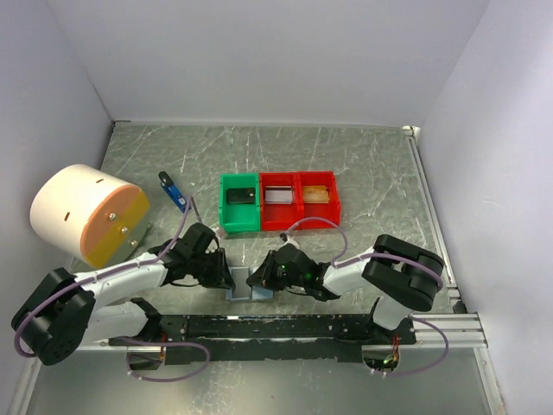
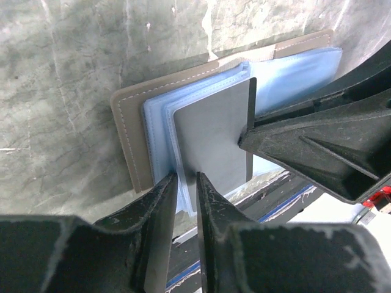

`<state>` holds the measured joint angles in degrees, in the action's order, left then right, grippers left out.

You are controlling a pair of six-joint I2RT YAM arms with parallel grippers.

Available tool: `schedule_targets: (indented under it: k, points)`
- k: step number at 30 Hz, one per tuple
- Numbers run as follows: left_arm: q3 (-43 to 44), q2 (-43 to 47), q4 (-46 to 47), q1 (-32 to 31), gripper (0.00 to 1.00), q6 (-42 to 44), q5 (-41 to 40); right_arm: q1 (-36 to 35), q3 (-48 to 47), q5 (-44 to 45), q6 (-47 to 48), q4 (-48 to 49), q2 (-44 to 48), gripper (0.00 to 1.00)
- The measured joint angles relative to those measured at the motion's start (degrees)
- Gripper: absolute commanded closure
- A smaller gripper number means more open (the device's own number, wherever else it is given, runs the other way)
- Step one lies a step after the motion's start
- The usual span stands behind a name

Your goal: Take the credit cards out of the card holder

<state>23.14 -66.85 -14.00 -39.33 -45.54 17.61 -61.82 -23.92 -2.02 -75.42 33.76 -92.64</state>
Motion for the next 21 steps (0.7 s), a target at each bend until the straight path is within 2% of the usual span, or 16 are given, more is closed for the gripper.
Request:
schedule_targets:
  k: [3,4,11,14,21]
  points:
    - [-0.35,0.48,0.00,-0.13,0.73,-0.39,-0.68,0.00,0.22,-0.15,-0.42,0.76,-0.26,0.90]
    - [-0.46,0.70,-0.02,-0.20,0.74,-0.48,-0.92,0.00,0.24,-0.17,-0.39,0.79,-0.26,1.00]
    - [-0.63,1.09,-0.46,-0.33,0.77,-1.01,-2.03,0.09,0.92,-0.50,-0.42,1.09,0.22,1.00]
    - [-0.63,0.81,-0.39,-0.33,0.78,-1.01,-2.10,0.35,1.68,-0.94,-0.17,0.81,1.46,0.88]
    - [-0.57,-0.07,0.22,-0.33,0.79,-1.01,-1.99,1.03,3.06,-3.17,1.09,0.09,3.26,0.85]
